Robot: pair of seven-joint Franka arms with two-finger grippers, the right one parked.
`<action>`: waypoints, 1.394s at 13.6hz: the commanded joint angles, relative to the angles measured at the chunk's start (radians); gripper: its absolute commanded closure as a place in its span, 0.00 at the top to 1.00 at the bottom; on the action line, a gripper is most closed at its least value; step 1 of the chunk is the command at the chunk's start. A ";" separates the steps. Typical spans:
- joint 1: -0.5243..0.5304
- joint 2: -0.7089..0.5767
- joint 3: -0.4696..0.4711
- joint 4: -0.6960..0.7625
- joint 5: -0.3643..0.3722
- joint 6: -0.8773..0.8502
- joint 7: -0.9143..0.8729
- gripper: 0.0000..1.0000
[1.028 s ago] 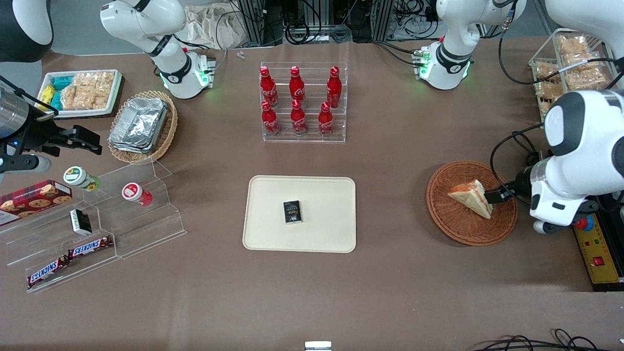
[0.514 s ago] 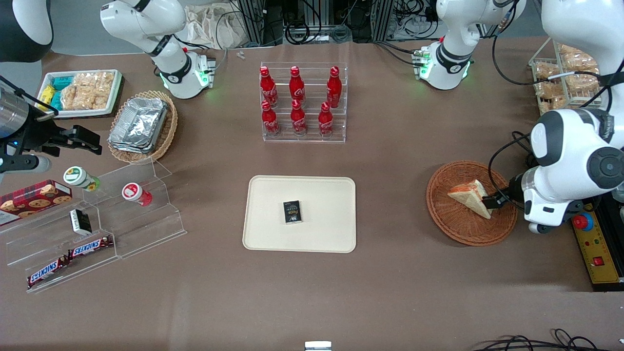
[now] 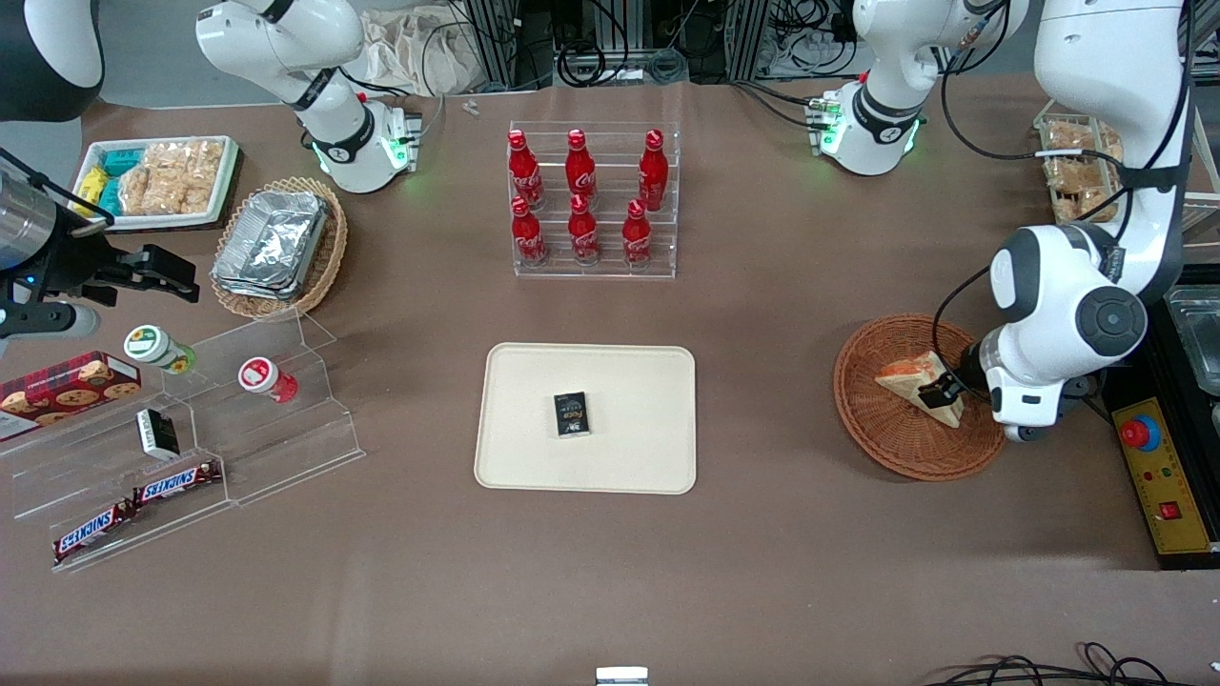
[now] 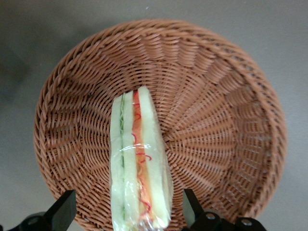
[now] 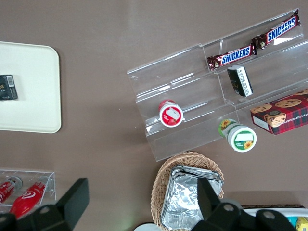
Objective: Place sandwich from basket to tray
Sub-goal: 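Close the left gripper on the sandwich and lift it from the basket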
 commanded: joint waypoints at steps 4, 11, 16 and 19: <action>0.035 0.002 -0.005 -0.114 -0.009 0.131 -0.018 1.00; 0.024 0.066 -0.012 -0.085 -0.121 0.200 -0.067 0.80; 0.023 0.060 -0.014 -0.074 -0.123 0.200 -0.117 0.00; 0.023 0.033 -0.014 -0.050 -0.124 0.174 -0.146 0.00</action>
